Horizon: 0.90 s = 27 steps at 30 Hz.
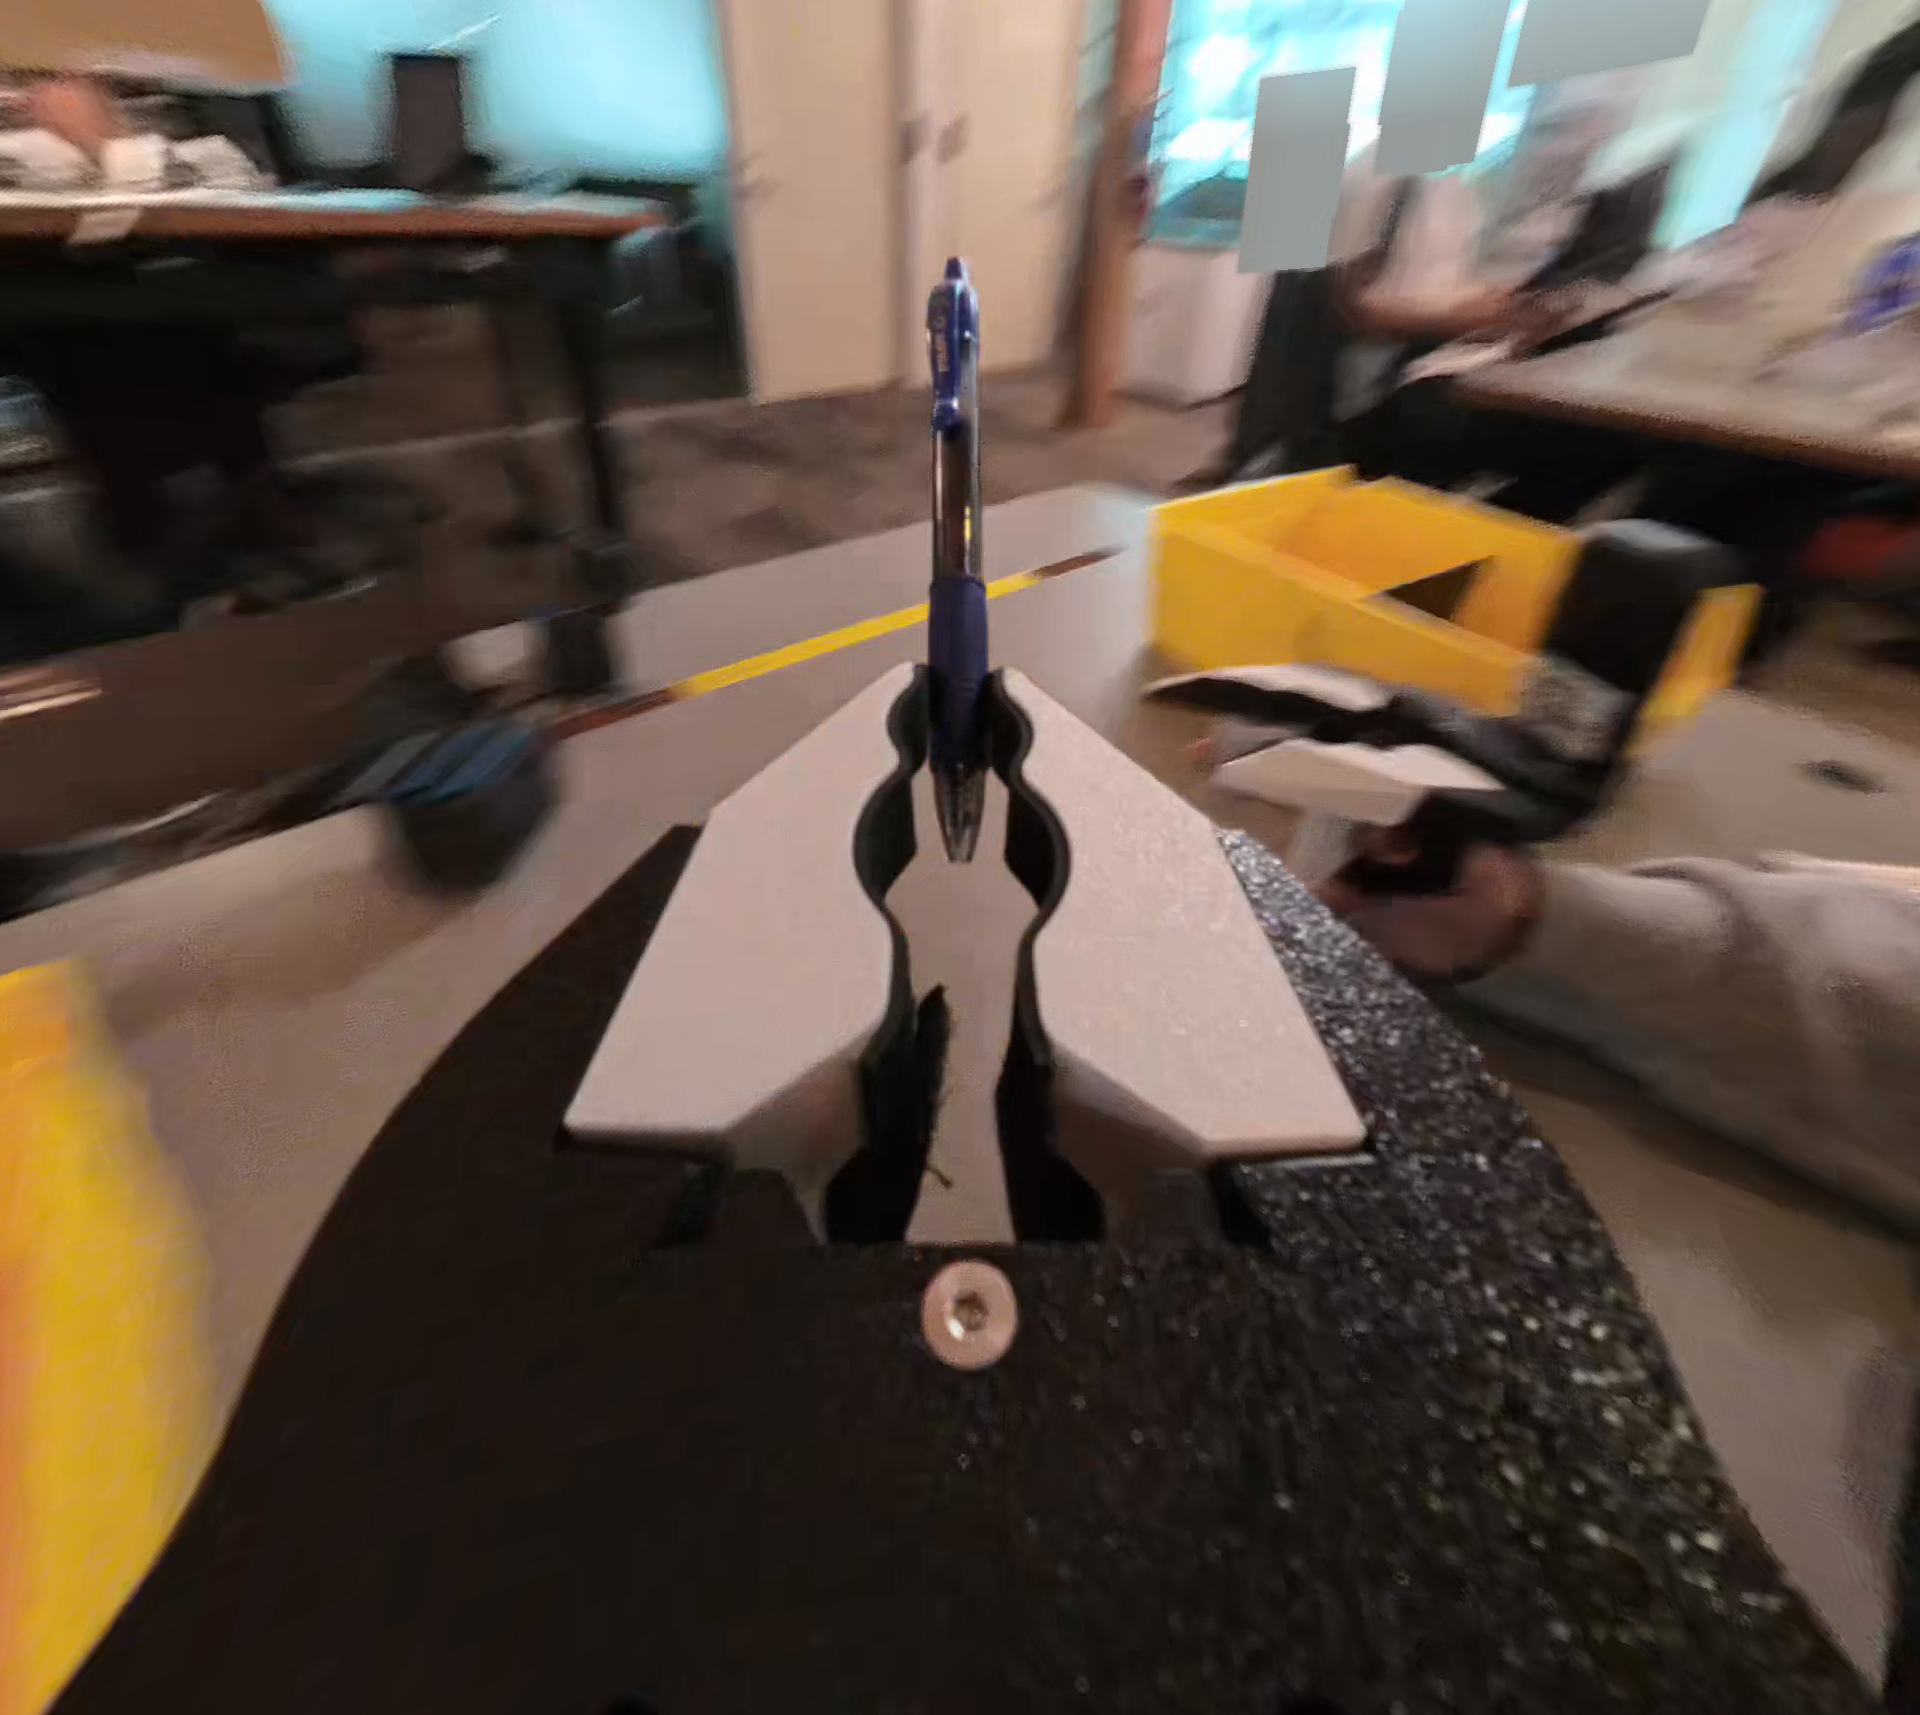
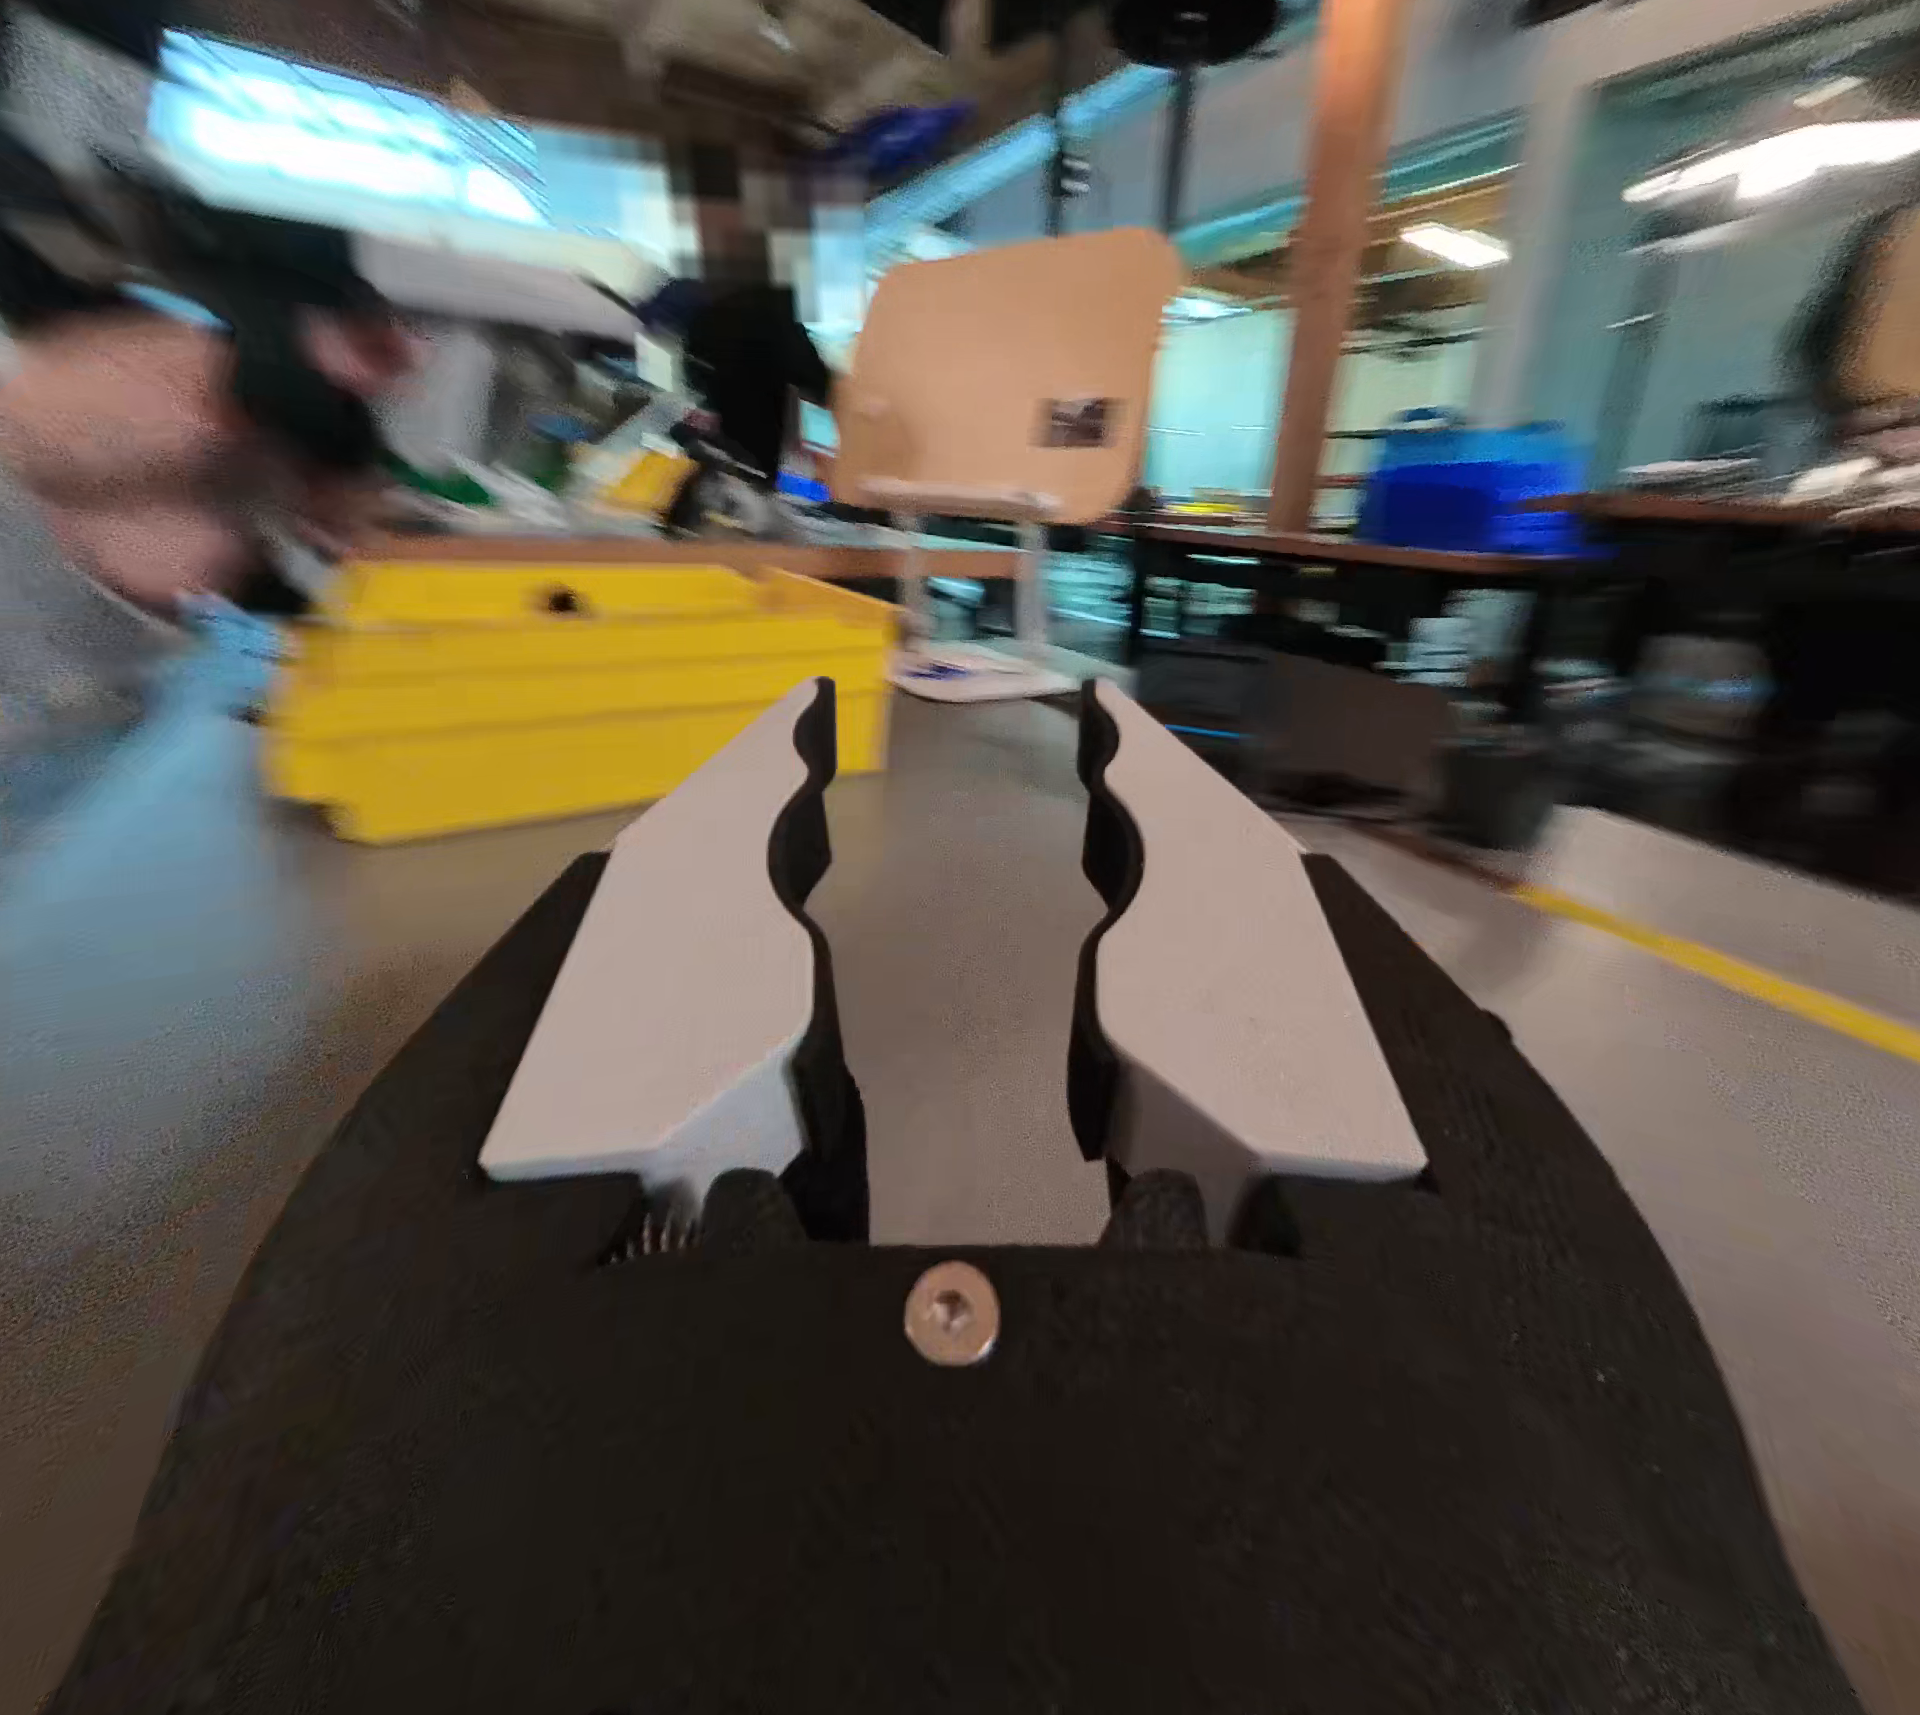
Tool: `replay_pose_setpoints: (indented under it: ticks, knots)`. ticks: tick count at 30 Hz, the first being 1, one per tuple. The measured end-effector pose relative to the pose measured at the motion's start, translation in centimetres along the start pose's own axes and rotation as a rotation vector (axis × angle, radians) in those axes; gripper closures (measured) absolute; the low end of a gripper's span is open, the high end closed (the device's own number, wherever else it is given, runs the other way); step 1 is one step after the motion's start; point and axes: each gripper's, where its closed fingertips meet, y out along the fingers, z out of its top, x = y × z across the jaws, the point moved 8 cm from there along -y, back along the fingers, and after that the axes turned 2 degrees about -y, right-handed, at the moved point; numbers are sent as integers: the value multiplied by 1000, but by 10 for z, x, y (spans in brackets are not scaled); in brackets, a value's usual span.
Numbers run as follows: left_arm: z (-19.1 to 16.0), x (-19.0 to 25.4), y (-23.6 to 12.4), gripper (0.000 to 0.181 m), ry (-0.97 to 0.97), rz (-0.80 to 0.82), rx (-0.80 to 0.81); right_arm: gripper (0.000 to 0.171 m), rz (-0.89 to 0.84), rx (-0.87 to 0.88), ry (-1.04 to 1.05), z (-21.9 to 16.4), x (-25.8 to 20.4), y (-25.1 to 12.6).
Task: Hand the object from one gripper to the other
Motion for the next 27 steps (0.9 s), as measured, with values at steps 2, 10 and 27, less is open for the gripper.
replay_pose_setpoints:
  ticks: [2, 10, 27]
  knots:
    - [-22, 27, 27, 173, -92, -234, 153, 128, 143, 38, 207, 4, -1, 0]
    - [-87, 64, 85, 173, -202, -461, 216, 136, 345, 193, 663, 11, 21, -12]
    - [-95, 52, 80, 105, -97, -240, 202, 163, -81, -166, -367, 7, 10, -9]
